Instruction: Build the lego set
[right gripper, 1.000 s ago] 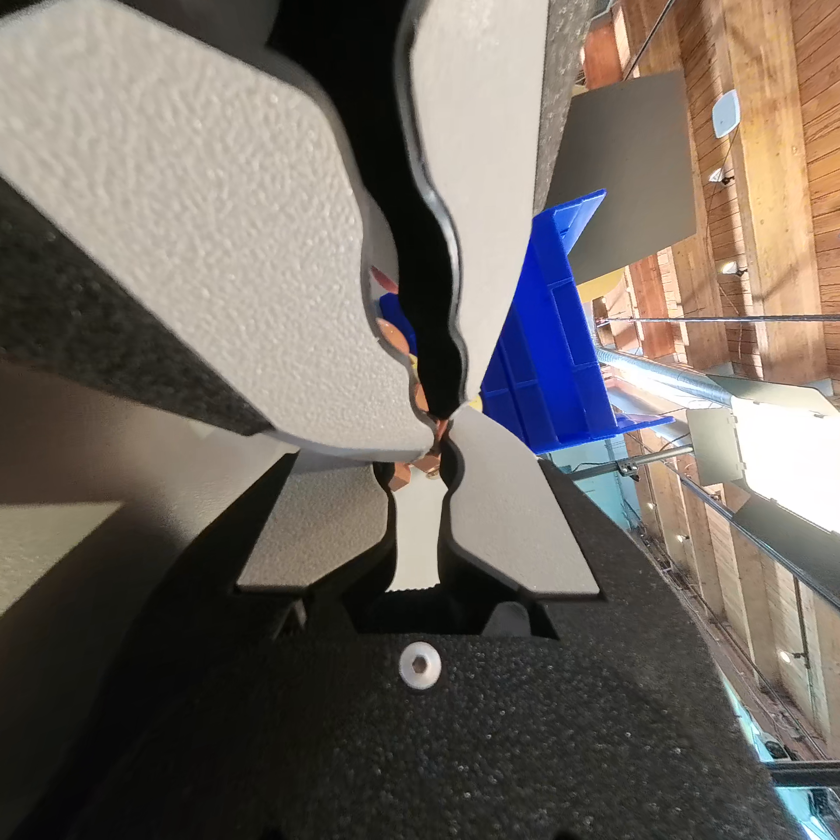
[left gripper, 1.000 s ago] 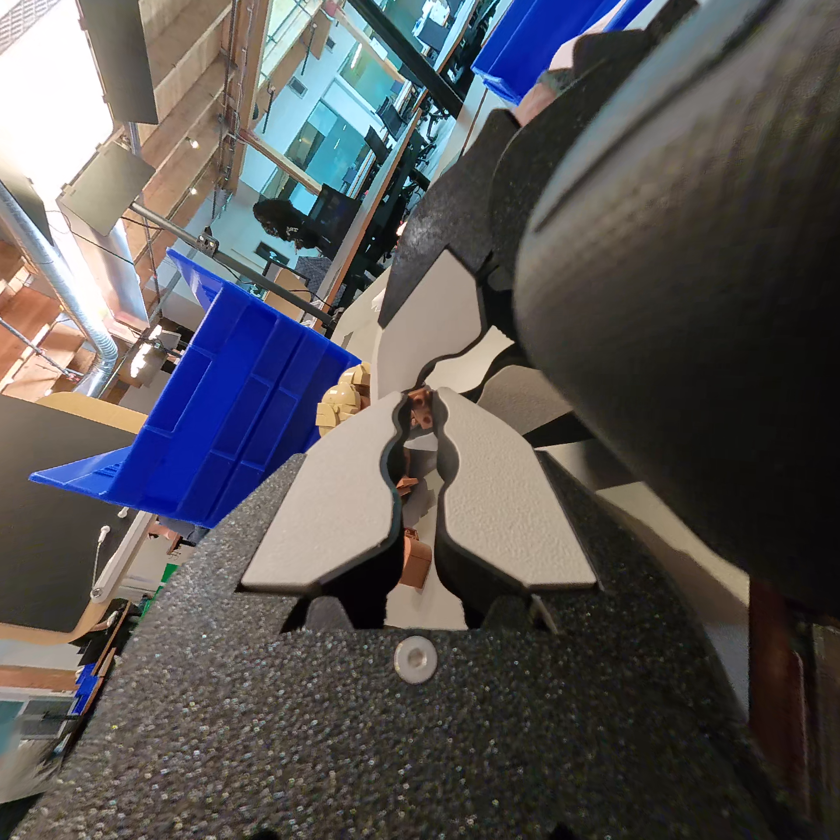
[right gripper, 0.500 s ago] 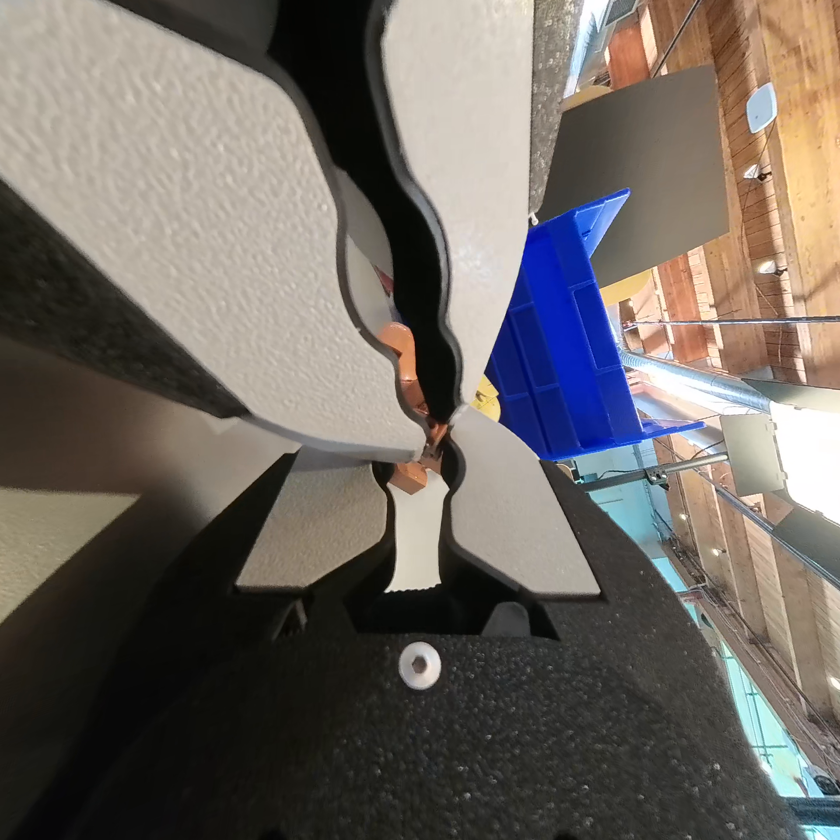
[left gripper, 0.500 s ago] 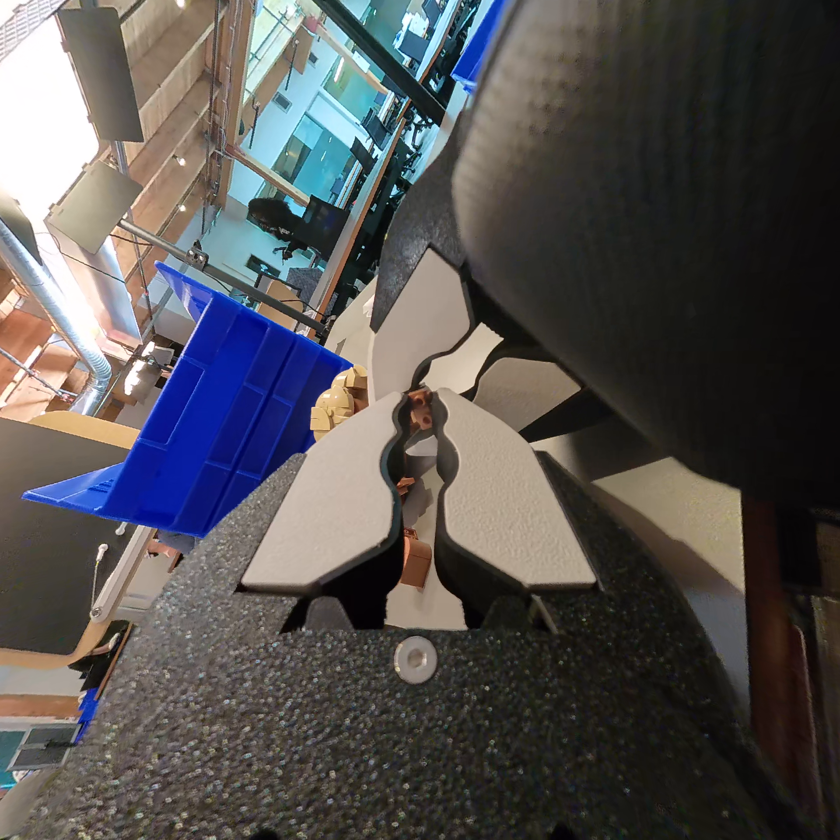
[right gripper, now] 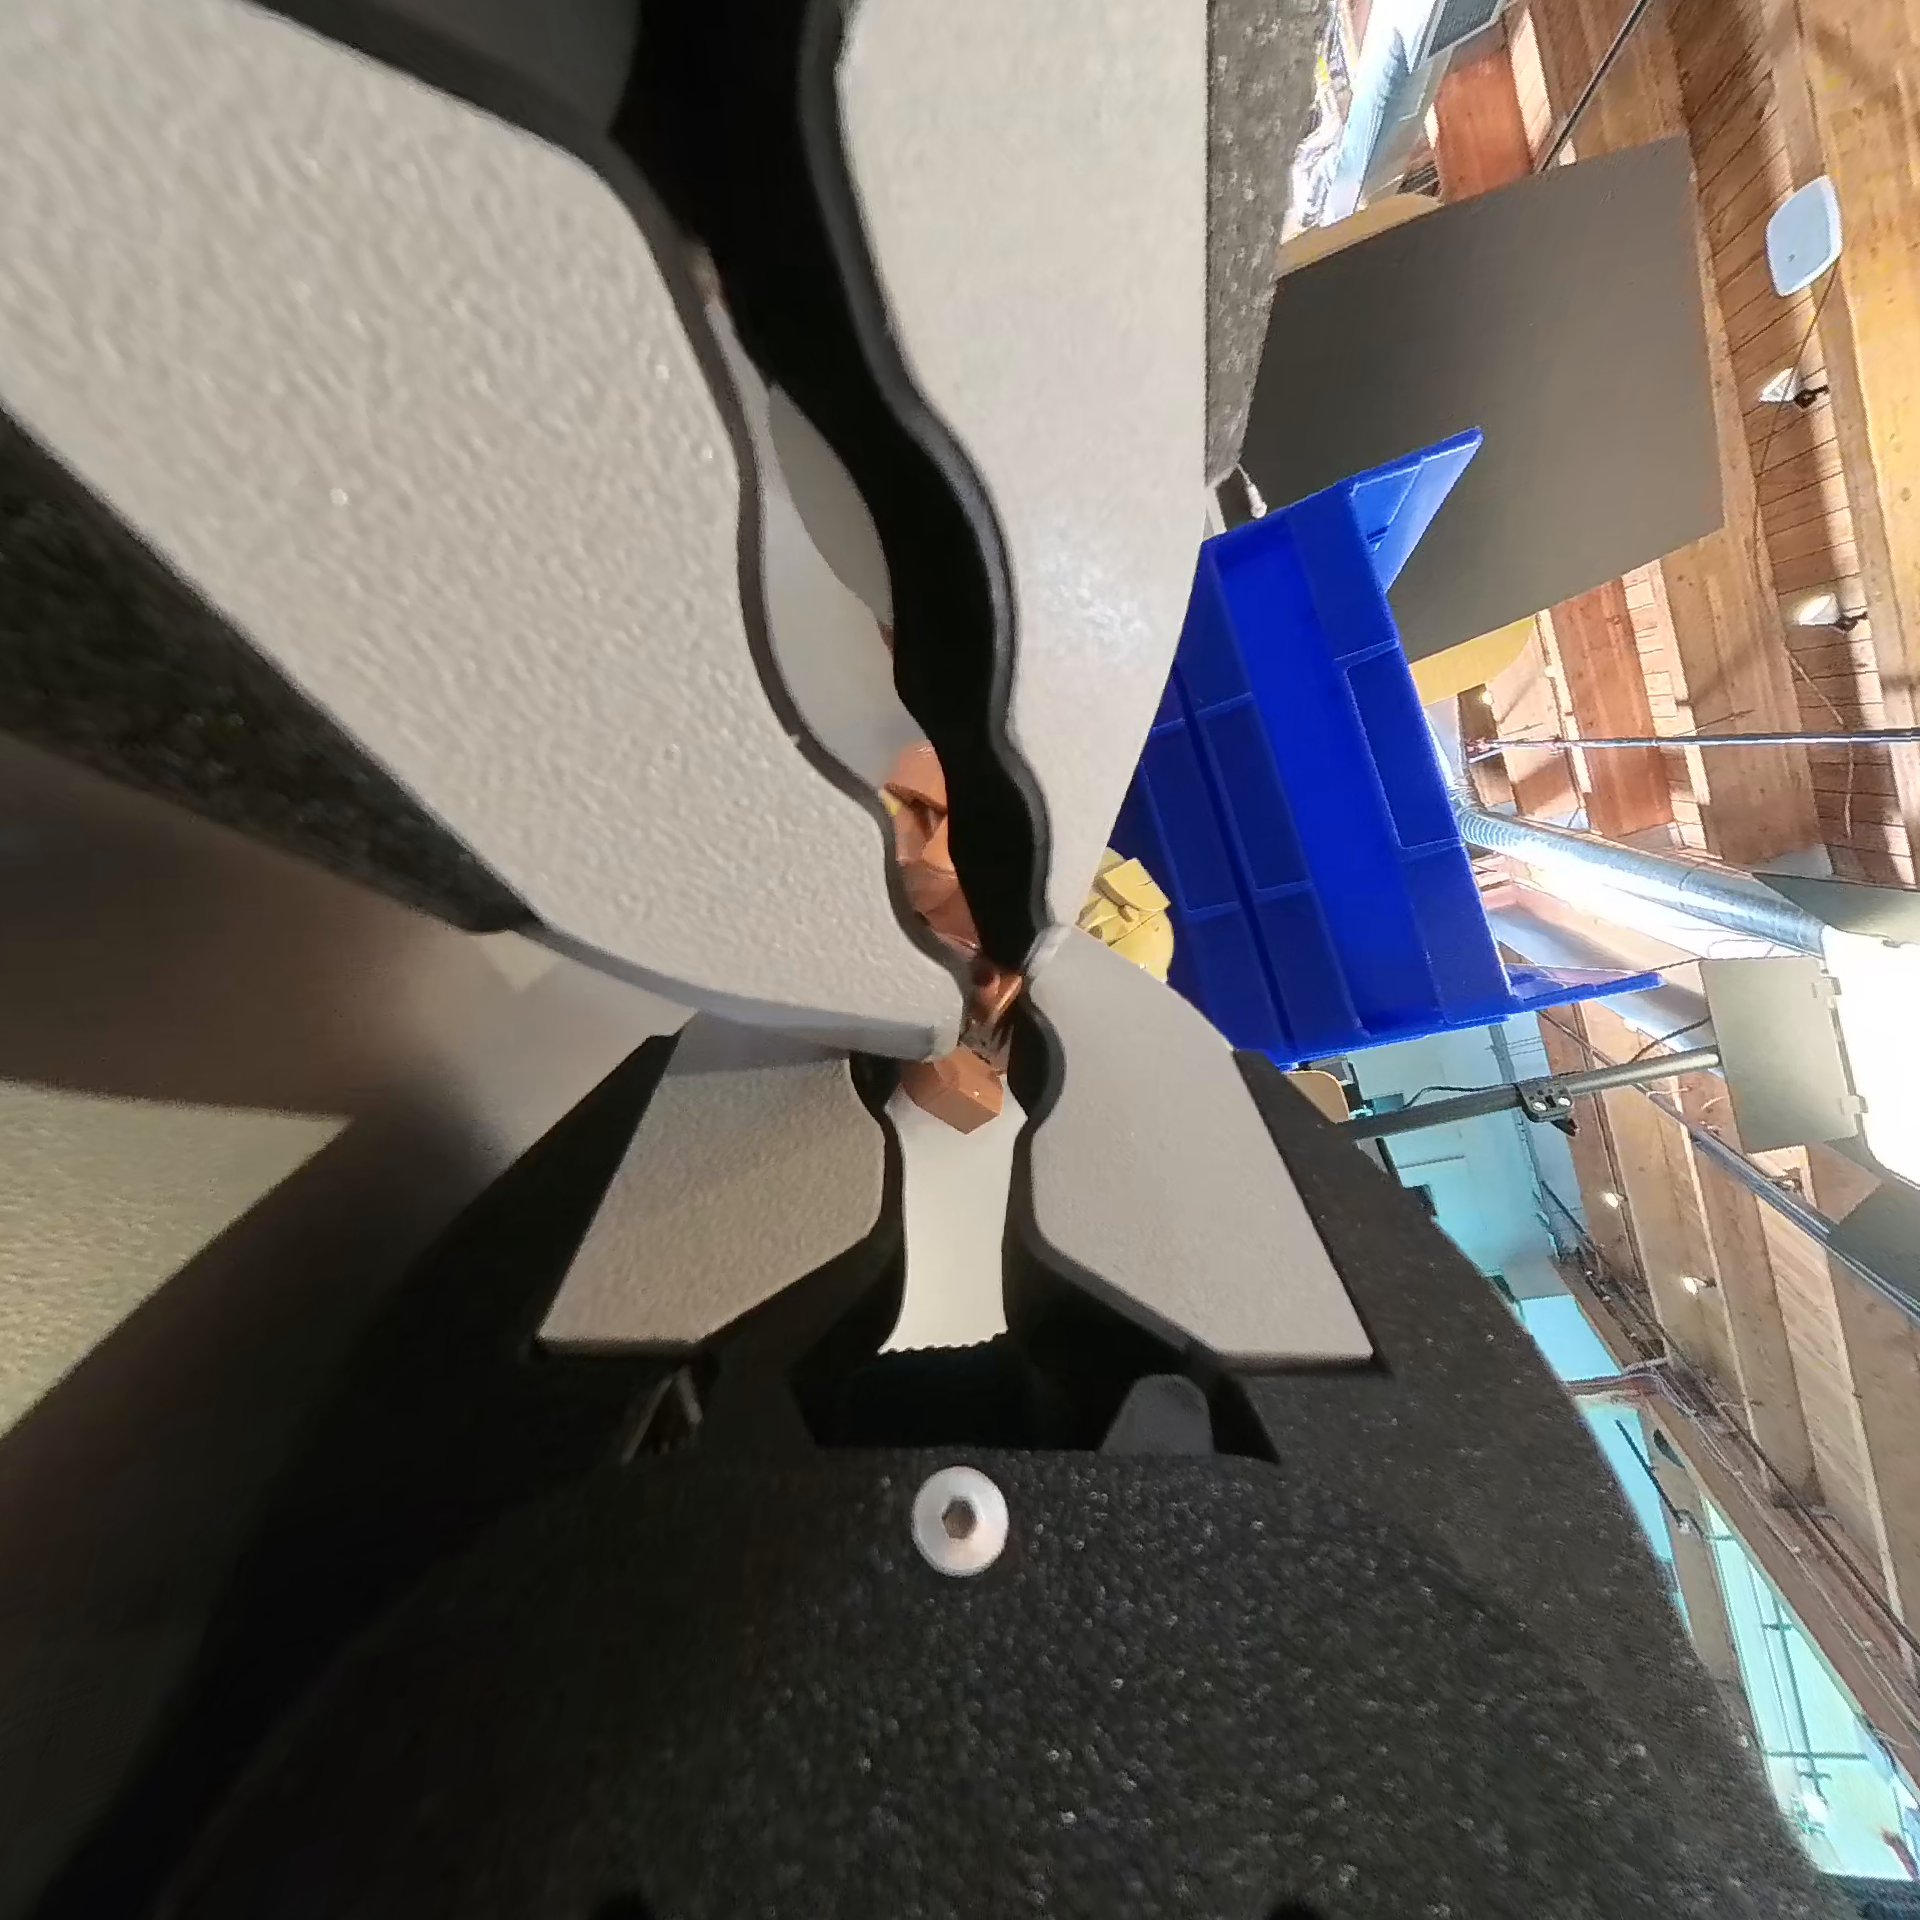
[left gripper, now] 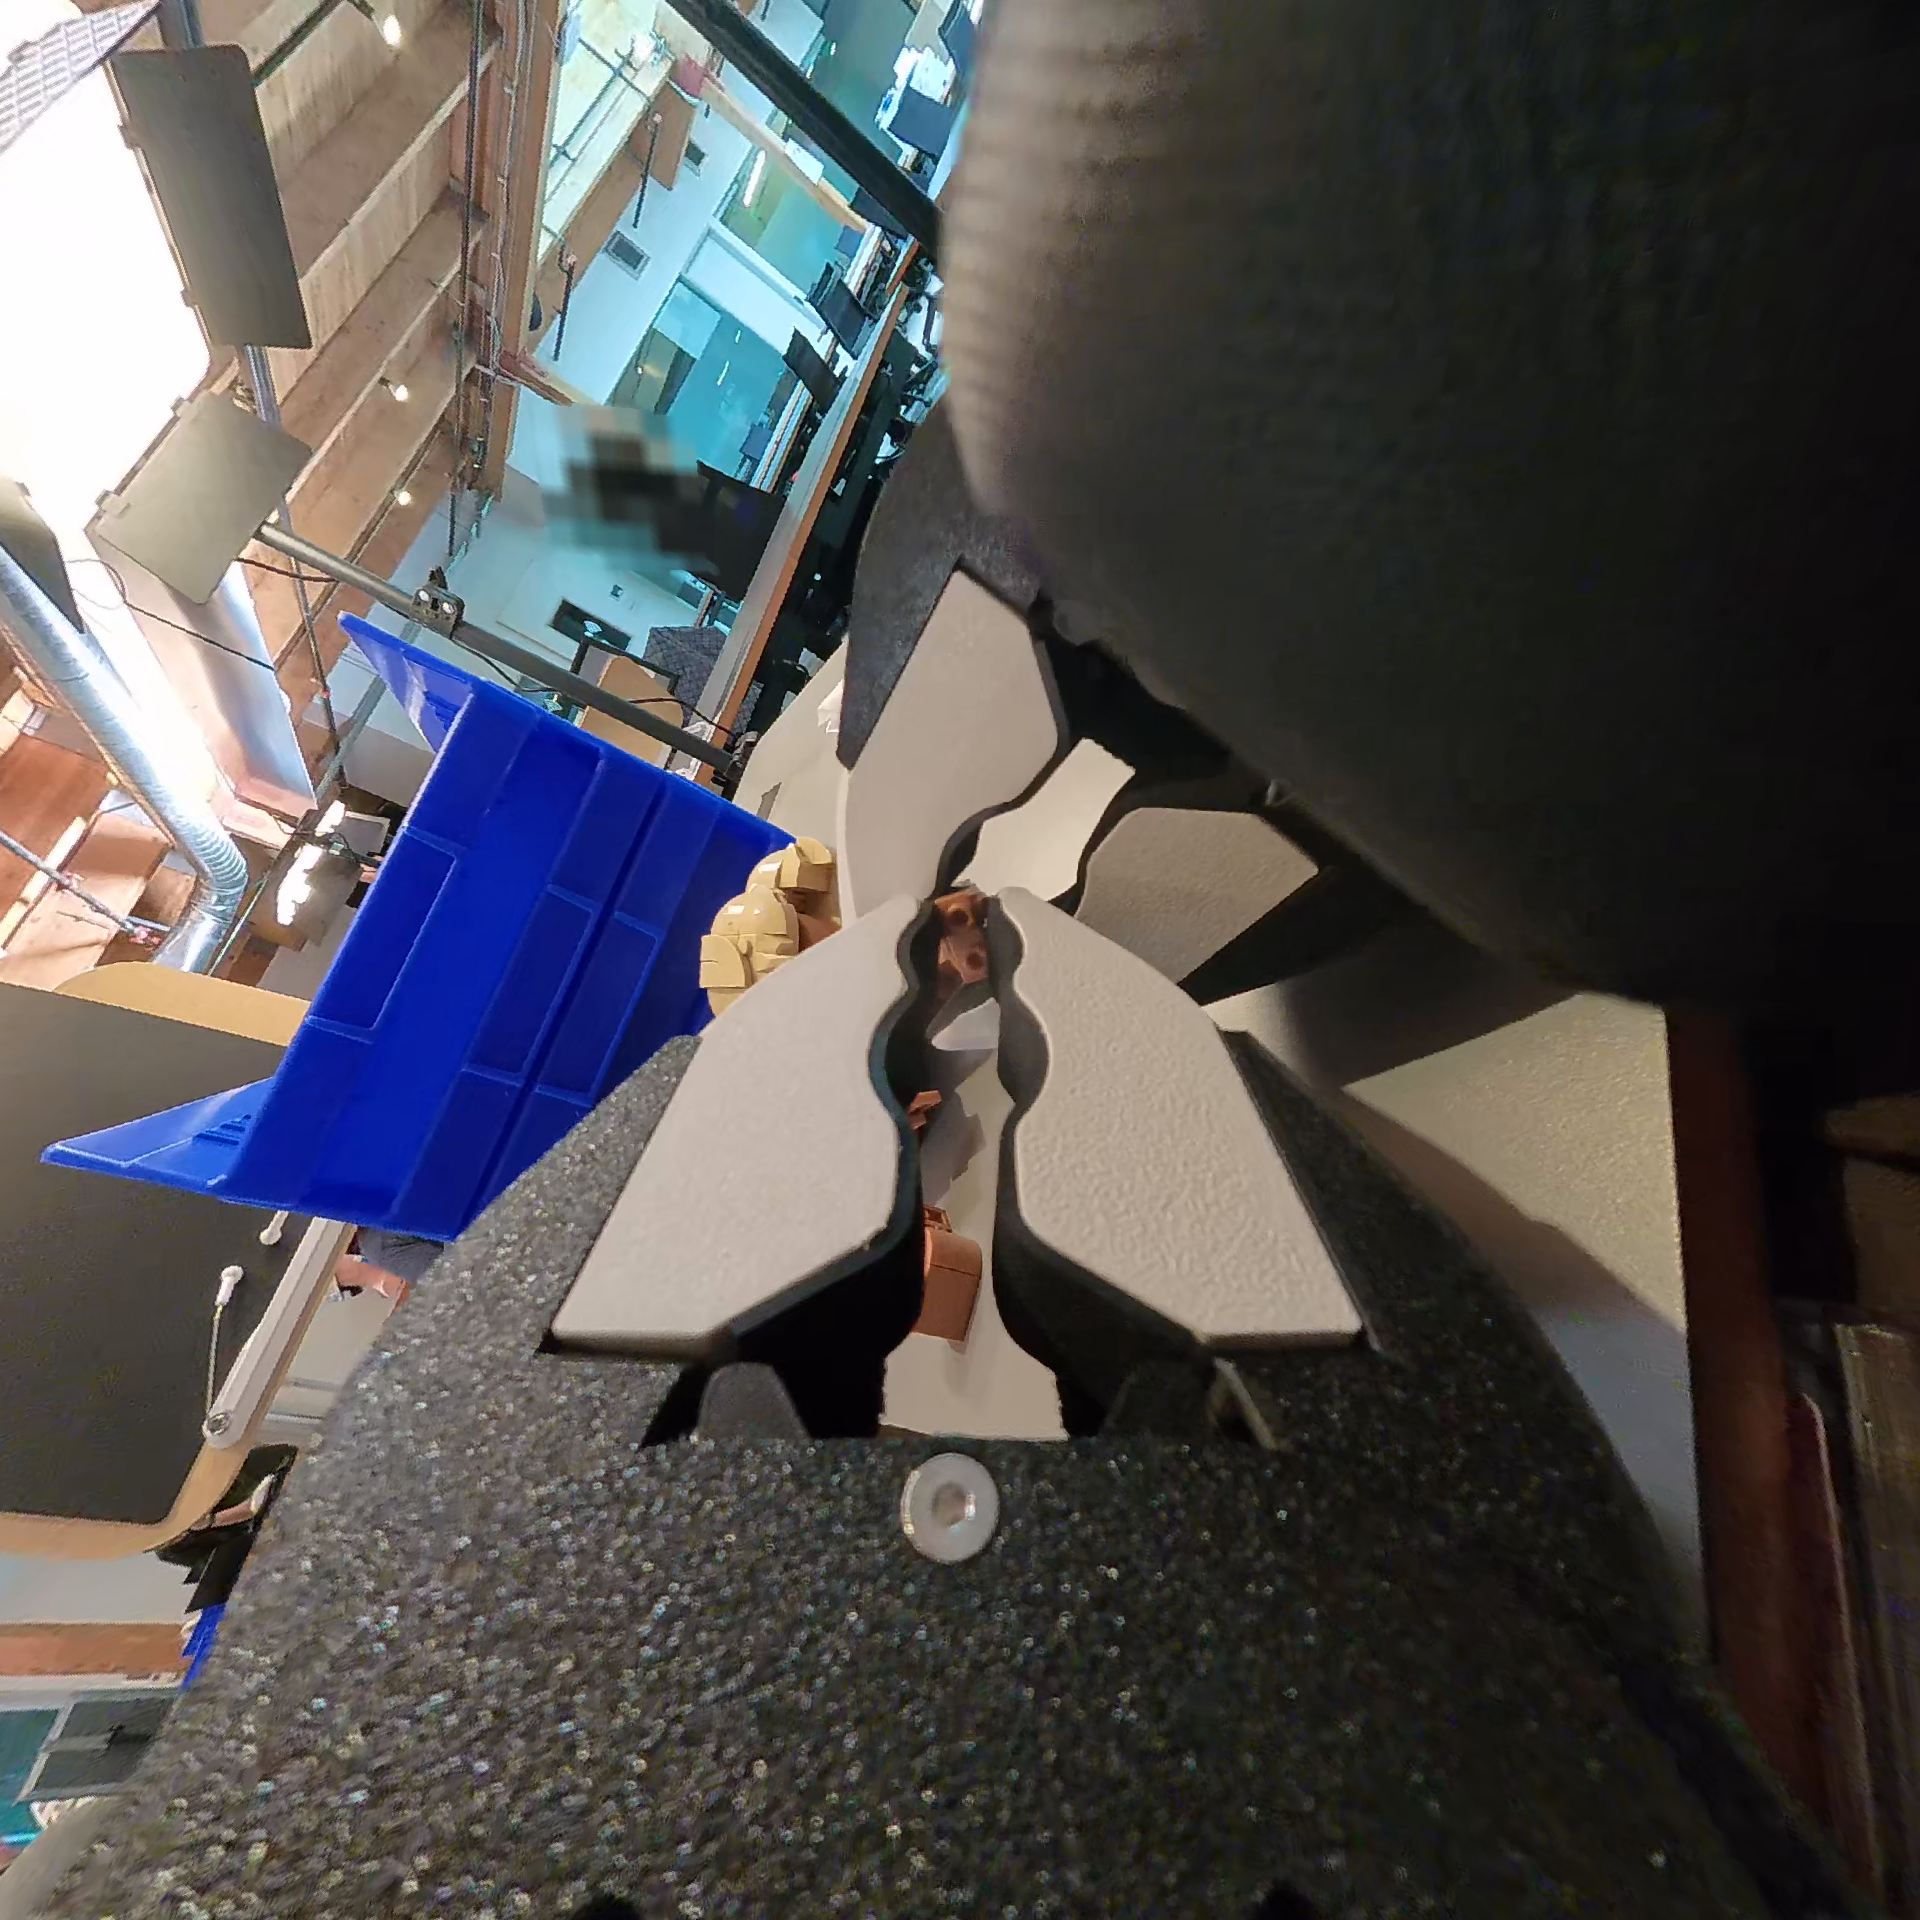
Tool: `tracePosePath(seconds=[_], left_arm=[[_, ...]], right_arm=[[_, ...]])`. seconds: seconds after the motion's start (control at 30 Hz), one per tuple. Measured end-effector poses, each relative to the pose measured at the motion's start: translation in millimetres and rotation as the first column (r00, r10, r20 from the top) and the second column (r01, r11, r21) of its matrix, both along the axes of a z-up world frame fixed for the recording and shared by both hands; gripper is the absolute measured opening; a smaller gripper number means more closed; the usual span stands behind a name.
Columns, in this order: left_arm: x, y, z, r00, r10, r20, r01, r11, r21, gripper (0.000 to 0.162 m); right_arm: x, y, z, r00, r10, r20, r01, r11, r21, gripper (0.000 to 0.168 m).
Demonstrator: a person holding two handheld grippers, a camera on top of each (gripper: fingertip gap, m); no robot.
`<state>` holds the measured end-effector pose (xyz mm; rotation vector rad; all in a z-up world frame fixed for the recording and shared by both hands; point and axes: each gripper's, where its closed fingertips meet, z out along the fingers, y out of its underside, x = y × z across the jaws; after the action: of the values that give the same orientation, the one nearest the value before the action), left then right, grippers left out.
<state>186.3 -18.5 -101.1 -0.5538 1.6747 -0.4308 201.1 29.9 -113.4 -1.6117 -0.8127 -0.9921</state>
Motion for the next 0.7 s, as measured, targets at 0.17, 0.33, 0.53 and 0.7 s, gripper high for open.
tracePosePath(seconds=[0.17, 0.33, 0.53, 0.7], left_arm=[[-0.2, -0.1, -1.6, 1.0, -0.001, -0.003, 0.001, 1.0, 0.016, 0.008], [0.1, -0.4, -2.4, 1.0, -0.003, 0.0, 0.003, 1.0, 0.025, 0.008], [1.7, -4.7, -3.2, 1.0, -0.02, 0.007, 0.019, 1.0, 0.015, 0.009], [1.5, -3.4, 0.2, 1.0, -0.026, 0.003, 0.026, 0.996, -0.09, 0.009]], right_arm=[[-0.1, 0.4, -2.4, 1.0, 0.0, -0.006, 0.0, 1.0, -0.013, 0.015], [0.5, 0.6, -4.2, 1.0, -0.002, -0.021, 0.002, 1.0, -0.024, 0.015], [9.9, 2.7, -9.1, 0.998, -0.052, -0.042, 0.05, 0.997, -0.057, 0.007], [8.6, 4.1, -5.0, 0.998, -0.034, -0.057, 0.033, 0.999, -0.028, 0.009]])
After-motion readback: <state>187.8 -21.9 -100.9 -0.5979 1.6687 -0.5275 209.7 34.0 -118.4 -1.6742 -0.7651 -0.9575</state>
